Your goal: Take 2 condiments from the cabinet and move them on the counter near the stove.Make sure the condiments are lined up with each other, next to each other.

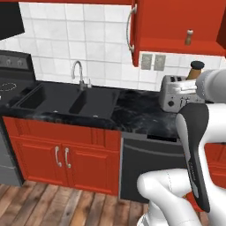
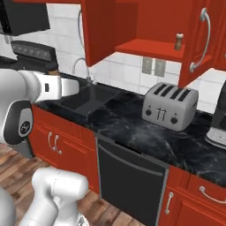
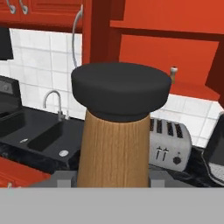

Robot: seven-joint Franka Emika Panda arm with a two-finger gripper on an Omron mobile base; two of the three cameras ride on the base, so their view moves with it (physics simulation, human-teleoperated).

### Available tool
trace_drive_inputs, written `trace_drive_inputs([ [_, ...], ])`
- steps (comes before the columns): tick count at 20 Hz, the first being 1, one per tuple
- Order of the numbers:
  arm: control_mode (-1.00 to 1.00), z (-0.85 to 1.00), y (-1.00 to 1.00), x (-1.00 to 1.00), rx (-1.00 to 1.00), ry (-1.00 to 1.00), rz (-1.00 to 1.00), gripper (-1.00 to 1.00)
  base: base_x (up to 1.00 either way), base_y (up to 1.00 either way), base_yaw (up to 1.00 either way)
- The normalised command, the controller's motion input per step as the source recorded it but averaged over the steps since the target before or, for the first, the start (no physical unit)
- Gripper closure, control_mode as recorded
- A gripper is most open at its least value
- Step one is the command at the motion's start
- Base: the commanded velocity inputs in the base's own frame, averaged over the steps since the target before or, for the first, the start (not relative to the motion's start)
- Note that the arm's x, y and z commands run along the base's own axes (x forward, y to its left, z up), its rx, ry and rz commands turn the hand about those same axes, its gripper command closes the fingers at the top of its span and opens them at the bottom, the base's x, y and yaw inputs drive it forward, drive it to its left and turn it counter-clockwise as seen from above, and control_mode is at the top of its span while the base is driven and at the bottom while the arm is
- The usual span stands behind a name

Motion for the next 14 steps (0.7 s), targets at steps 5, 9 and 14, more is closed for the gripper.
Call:
trace_drive_inputs([
  [5, 1.0, 0.0, 0.0, 0.0, 0.0, 0.0, 0.0, 1.0, 0.0, 0.2, 0.35],
  [9, 1.0, 0.0, 0.0, 0.0, 0.0, 0.0, 0.0, 1.0, 0.0, 0.3, 0.34],
  [14, 1.0, 0.0, 0.0, 0.0, 0.0, 0.0, 0.0, 1.0, 0.0, 0.42, 0.34],
])
